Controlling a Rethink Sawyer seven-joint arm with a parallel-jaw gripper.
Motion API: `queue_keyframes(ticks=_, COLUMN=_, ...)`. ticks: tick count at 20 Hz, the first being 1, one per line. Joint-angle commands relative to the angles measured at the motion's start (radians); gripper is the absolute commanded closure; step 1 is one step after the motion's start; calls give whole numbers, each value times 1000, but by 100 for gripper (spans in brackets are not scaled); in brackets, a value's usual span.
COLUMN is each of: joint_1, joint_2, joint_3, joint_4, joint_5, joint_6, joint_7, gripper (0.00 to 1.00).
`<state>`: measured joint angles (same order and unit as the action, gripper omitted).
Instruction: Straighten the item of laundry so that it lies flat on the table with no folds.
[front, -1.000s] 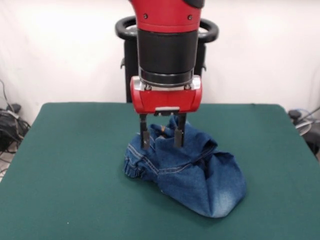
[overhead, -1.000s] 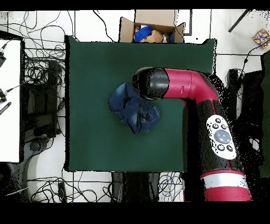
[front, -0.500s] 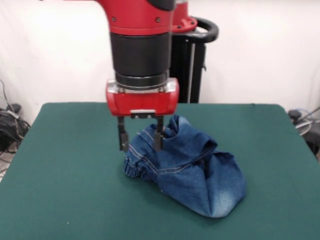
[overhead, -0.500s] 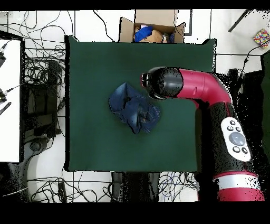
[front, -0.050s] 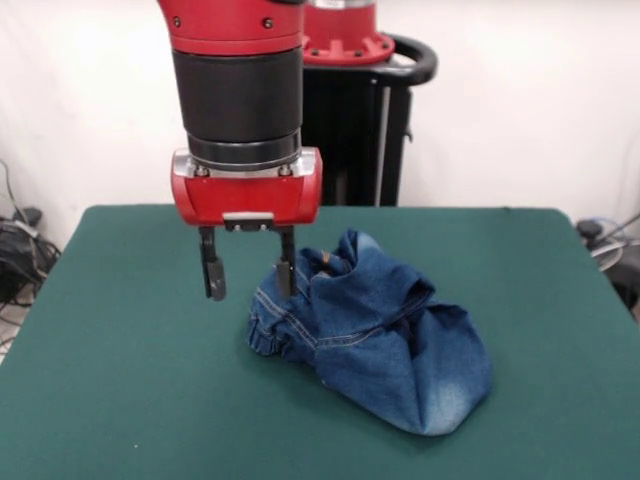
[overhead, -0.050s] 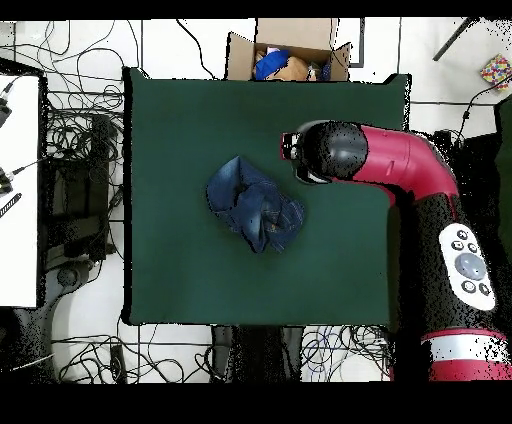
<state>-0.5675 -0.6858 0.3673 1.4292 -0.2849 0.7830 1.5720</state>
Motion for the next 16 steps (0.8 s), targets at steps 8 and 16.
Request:
queue_keyframes(ticks=8, joint_1=31, joint_2=78, joint_3=71, joint_4=117, joint_5=-97, joint_6=-95, joint_7=-110, gripper=0)
queue_keyframes(ticks=16, joint_1=13, joint_2=84, joint_3=90, joint_4=150, joint_5=-106, joint_6=-114, joint_7=-108, gripper=0)
